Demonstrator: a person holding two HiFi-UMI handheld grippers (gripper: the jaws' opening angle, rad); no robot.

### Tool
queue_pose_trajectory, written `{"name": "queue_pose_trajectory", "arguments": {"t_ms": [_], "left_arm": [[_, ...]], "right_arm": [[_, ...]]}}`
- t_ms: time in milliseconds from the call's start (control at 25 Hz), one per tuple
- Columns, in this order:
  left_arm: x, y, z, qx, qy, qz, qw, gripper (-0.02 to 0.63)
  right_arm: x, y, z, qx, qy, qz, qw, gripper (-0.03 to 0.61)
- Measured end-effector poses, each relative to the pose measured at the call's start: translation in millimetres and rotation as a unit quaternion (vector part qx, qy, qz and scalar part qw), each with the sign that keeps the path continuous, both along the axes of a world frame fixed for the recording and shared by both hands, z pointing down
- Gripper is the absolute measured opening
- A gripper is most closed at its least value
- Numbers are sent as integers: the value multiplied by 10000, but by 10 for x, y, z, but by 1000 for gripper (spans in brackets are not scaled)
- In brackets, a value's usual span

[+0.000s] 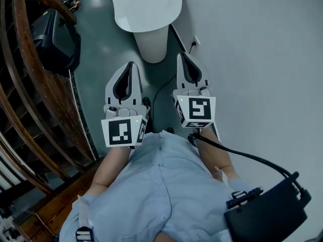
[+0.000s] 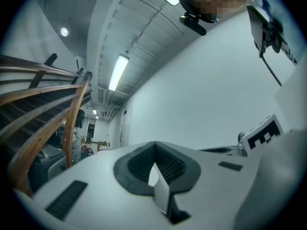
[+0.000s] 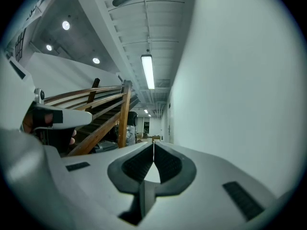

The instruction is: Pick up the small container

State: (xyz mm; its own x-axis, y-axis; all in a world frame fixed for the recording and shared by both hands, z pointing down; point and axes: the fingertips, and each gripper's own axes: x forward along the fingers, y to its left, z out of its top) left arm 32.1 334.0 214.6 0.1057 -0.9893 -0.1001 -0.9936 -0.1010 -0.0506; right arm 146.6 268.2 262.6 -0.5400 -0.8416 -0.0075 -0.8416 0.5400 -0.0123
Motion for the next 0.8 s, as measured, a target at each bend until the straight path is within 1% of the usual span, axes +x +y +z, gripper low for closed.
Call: {"name": "queue_pose_trajectory", "arguments": {"t_ms": [200,360,640,800], "left_arm": [[-551,-482,81,-25,65,-36,10000,-2],[-925,-836,116,-4,45,73,10000,-2],[-1376,-1371,50,113,74,230,9996,-1],[-1482,-1603,30,143,139,293,9994,-2]], "right_arm": [[-310,-485,29,77,64,232,9997,2],[-573,-819,76,63,90,456,9989,2],[-967,-1345,19,99,82,669,9977,2],[-1046,-1566,-51,158,135,760,9969,2]]}}
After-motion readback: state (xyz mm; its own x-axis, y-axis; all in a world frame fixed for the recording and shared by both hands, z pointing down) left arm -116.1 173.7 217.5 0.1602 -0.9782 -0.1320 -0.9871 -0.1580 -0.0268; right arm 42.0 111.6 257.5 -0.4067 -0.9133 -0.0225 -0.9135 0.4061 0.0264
